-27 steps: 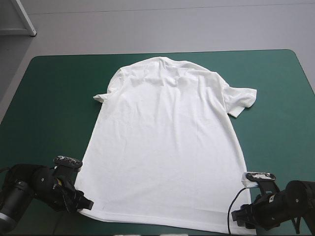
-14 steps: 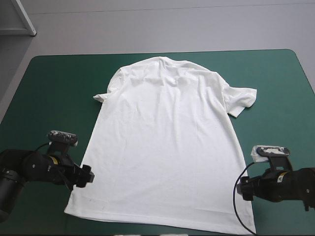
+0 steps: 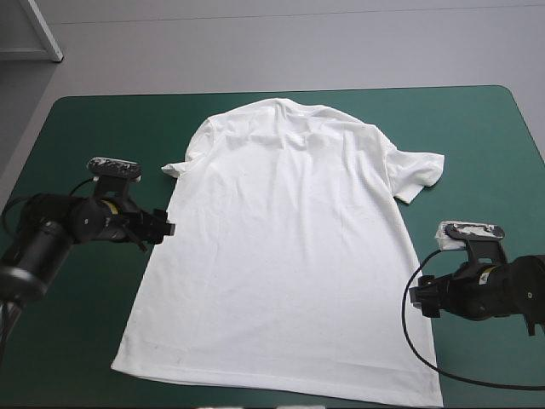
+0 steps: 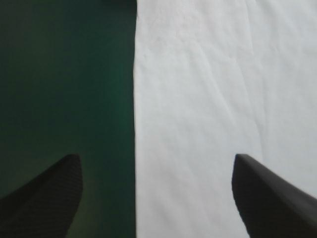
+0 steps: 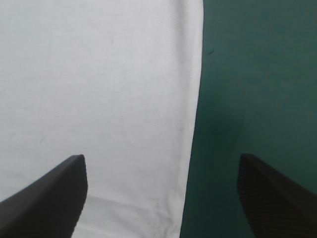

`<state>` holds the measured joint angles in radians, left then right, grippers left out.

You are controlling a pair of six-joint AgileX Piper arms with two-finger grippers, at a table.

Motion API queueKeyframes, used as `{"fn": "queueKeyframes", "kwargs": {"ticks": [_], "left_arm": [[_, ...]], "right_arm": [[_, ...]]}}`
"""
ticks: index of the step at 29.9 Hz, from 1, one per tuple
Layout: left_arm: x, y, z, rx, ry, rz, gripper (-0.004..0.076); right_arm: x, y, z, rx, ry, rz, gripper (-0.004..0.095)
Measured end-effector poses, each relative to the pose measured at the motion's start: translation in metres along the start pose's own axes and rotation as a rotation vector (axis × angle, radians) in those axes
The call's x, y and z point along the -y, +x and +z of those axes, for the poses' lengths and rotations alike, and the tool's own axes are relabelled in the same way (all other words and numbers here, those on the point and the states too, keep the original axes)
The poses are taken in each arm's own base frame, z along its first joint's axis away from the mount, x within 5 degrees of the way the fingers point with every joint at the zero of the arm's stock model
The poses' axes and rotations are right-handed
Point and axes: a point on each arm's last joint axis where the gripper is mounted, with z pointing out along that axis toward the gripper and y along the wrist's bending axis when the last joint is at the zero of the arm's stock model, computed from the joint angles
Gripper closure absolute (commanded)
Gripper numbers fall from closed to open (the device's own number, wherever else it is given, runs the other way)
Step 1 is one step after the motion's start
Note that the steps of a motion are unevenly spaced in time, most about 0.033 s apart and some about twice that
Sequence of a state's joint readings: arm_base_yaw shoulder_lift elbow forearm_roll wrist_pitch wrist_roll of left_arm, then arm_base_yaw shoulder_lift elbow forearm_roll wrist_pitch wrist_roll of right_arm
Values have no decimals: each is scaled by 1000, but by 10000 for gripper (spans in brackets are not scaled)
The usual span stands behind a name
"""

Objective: Fold the cloth

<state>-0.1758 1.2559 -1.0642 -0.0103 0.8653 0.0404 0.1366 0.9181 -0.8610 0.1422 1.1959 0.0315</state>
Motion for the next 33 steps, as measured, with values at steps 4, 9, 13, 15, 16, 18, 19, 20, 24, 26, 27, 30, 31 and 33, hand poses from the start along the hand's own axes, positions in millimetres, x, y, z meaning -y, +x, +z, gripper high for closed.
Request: {"fn": "queueKeyframes", "kwargs": {"ticks": [4,9,13,15,16,18,19,20,24,26,27,30,31,33], "left_arm": [[-1,-26,47,-34,7,-14,123],[-2,-48,107,-85,6,-20,123],[-3,-56,141,-113,4,-18,123],[-3,-58,152,-99,3,-17,127],[-3,-59,157,-89,2,-17,138],[-3,-62,163,-58,0,-16,185],[-4,-62,166,-47,-1,-15,221],[-3,-63,168,-44,1,-18,265],[-3,-60,178,-57,6,-26,499],[-2,-60,180,-63,14,-40,645],[-2,-60,180,-65,17,-45,714],[-2,-60,183,-70,21,-50,731],[-2,-60,183,-70,21,-50,731],[-1,-61,183,-73,24,-52,731]], "right_arm": [[0,-1,0,1,-2,-14,211],[-1,-1,1,6,-6,-18,211],[-1,-2,1,17,-8,-19,211],[-1,-3,1,25,-8,-20,211],[-1,-4,1,29,-8,-22,211],[0,-6,4,20,-7,-26,211],[0,-8,7,9,-6,-24,212],[0,-9,9,1,-5,-23,212],[1,-21,24,-17,-1,-21,213],[2,-28,32,-10,1,-27,213],[2,-33,37,-4,2,-29,213],[4,-48,52,14,7,-27,217],[4,-54,58,13,9,-27,225],[5,-67,70,22,13,-27,236]]}}
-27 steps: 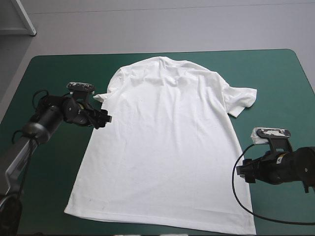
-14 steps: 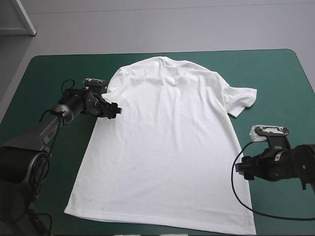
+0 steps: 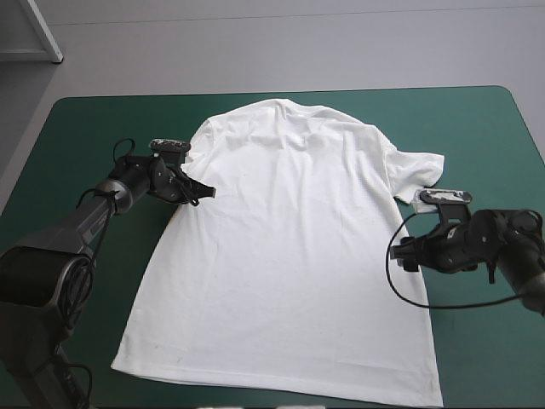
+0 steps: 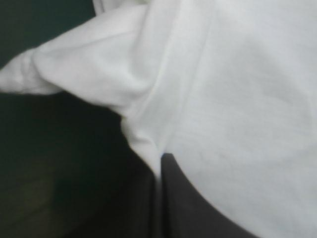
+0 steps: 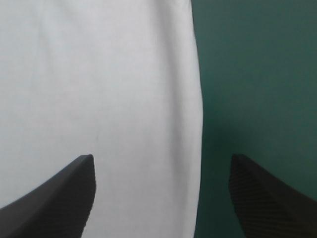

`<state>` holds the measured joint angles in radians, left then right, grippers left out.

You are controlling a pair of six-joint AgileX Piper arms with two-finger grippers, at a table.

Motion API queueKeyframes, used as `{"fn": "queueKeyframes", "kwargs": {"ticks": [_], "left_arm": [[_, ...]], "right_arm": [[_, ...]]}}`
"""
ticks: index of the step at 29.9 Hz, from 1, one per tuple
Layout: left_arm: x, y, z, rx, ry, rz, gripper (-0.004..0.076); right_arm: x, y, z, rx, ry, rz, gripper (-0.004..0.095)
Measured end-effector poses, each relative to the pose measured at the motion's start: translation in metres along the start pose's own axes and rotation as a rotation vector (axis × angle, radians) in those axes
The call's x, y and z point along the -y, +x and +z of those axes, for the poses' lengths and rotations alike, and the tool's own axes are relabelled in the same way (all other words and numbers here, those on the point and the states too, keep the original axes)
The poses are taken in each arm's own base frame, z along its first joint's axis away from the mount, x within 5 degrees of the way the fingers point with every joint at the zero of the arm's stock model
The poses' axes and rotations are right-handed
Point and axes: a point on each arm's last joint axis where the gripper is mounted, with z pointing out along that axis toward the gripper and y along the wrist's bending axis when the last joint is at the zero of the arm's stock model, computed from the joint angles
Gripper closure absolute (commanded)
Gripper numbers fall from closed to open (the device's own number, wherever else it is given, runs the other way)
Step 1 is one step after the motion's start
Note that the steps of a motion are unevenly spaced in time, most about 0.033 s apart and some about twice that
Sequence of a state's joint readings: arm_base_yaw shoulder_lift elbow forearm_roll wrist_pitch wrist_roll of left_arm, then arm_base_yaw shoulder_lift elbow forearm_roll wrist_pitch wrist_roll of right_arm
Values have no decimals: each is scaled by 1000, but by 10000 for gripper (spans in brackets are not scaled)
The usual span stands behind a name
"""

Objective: Fold the cloth

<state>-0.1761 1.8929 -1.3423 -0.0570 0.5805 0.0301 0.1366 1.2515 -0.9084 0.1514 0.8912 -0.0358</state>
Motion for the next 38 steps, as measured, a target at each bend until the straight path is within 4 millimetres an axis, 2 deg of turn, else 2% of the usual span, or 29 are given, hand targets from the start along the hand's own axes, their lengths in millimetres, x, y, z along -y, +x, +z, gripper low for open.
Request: {"fn": "queueKeyframes", "kwargs": {"ticks": [8,14,17,20,24,25,29,32,35,38], "left_arm": [[0,0,1,-6,2,-2,731],[0,1,0,-15,3,6,732],[0,1,1,-19,4,18,734],[0,1,1,-21,4,20,734],[0,1,0,-23,4,22,734],[0,1,0,-24,4,23,734],[0,1,0,-24,4,23,734],[0,1,-5,-30,1,29,734],[0,5,-20,-48,-10,47,734],[-1,-3,-58,37,-32,58,734]], "right_arm": [[3,-56,49,26,10,9,238],[7,-82,93,-24,9,27,242],[8,-89,107,-26,6,34,323],[8,-95,112,-11,5,36,523],[8,-99,116,19,1,42,893],[8,-99,117,23,0,44,920],[7,-100,118,31,-9,53,926],[6,-100,110,42,-12,47,926],[3,-100,88,82,-17,24,926],[-1,-102,52,169,-25,7,926]]}}
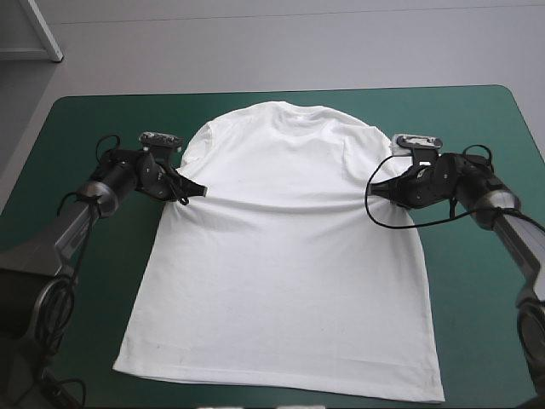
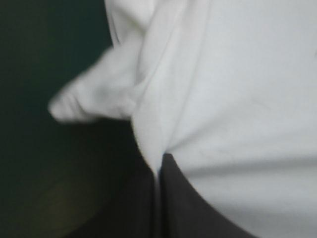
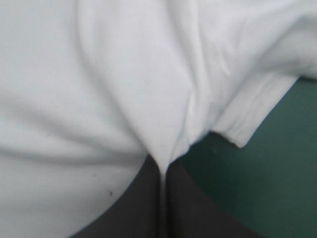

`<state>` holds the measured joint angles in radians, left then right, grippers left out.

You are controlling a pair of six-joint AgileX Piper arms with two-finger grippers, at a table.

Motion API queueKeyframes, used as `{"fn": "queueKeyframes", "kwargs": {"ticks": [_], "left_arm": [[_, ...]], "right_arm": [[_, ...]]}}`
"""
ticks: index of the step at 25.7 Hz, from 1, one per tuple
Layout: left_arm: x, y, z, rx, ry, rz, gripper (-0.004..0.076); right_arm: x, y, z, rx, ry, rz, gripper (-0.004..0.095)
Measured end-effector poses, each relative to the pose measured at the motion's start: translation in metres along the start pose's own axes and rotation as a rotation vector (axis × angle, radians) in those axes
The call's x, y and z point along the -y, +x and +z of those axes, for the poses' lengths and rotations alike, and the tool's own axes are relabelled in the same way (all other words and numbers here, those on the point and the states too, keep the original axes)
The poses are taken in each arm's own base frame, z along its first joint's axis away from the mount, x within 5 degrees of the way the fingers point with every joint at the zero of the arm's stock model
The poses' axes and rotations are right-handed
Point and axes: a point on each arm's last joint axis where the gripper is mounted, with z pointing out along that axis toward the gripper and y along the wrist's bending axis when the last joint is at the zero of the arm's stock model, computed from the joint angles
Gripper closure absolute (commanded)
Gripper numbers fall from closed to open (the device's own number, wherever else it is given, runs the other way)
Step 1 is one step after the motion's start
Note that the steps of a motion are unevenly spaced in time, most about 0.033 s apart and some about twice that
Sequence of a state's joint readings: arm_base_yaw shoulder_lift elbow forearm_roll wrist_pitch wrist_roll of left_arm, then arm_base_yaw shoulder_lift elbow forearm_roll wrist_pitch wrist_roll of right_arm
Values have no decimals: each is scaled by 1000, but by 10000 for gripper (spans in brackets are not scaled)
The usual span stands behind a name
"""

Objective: Fold the cloth

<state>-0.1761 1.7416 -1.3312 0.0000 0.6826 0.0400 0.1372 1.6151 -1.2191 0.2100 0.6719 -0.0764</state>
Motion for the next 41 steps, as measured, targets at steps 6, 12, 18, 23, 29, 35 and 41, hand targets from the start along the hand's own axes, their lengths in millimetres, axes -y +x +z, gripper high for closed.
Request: {"fn": "queueKeyframes", "kwargs": {"ticks": [6,12,18,23,29,35,41], "left_arm": [[-4,-8,-108,258,-55,17,734],[-5,-7,-250,546,-80,17,734],[-6,-12,-334,673,-118,70,734],[-7,-22,-338,689,-140,107,734],[-10,-60,-294,610,-159,139,734],[-19,-111,-242,579,-178,134,734],[-36,-144,-221,626,-195,97,734]], "right_arm": [[-17,-18,-109,218,-34,-49,926],[-36,-33,-245,394,-23,-147,926],[-45,-32,-309,497,-27,-182,926],[-45,-42,-304,514,-29,-180,926],[-43,-82,-258,560,-40,-160,926],[-39,-128,-206,676,-40,-145,926],[-40,-161,-193,749,-42,-150,926]]}}
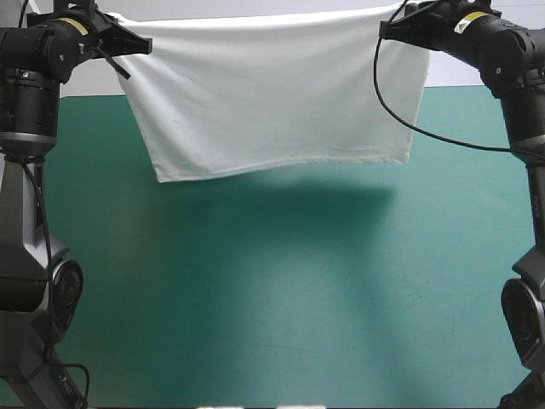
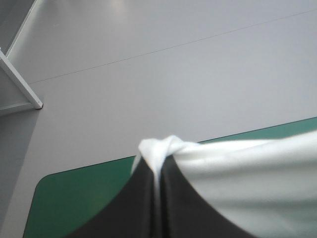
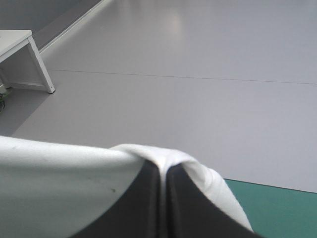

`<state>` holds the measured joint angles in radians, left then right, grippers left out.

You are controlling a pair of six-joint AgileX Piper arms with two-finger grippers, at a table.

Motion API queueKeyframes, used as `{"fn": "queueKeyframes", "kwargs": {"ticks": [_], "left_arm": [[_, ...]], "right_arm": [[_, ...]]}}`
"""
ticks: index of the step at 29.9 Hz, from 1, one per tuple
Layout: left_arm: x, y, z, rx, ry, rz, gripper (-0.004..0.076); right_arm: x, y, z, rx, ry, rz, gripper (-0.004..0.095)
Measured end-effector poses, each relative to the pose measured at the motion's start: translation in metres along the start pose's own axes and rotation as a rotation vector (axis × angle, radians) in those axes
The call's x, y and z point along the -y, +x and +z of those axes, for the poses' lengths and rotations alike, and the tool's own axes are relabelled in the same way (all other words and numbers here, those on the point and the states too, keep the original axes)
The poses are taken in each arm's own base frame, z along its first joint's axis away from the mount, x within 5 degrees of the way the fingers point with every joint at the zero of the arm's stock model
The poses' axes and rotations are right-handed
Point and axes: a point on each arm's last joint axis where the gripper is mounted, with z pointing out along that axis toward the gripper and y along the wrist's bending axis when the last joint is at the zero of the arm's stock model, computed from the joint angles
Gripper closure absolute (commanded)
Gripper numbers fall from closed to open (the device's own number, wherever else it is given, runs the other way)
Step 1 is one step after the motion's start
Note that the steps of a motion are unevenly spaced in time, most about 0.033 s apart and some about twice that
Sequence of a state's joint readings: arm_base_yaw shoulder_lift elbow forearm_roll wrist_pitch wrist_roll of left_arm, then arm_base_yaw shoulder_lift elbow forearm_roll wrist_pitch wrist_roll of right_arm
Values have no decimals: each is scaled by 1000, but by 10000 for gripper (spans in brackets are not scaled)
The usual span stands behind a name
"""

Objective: Fold the cloth

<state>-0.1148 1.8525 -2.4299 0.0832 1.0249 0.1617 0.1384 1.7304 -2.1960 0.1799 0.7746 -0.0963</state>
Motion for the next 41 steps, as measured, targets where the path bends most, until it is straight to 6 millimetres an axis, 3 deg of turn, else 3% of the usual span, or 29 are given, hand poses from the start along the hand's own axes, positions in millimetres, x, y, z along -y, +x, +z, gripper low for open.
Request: {"fn": "queueKeyframes", "kwargs": {"ticks": [4,7,13,17,20,24,28,30,36,41], "left_arm": [[2,7,22,-31,27,-15,734],[11,20,47,-87,82,-15,734],[36,77,117,-365,230,-39,734],[48,116,153,-526,279,-49,734],[52,129,158,-581,293,-53,734],[54,142,142,-662,307,-61,734],[55,158,109,-752,319,-62,734],[57,175,93,-820,330,-64,734],[62,212,22,-893,347,-80,734],[66,251,-25,-973,351,-75,734]], "right_arm": [[2,4,15,-36,5,-9,926],[8,27,42,-152,20,-3,926],[19,119,109,-574,16,27,925],[21,168,120,-766,-6,37,926],[20,195,113,-868,-17,35,925],[17,220,82,-955,-25,35,926],[12,226,41,-982,-26,35,926],[9,232,16,-1008,-27,39,926],[1,249,-45,-1083,-27,73,926],[-4,268,-75,-1168,-46,103,926]]}}
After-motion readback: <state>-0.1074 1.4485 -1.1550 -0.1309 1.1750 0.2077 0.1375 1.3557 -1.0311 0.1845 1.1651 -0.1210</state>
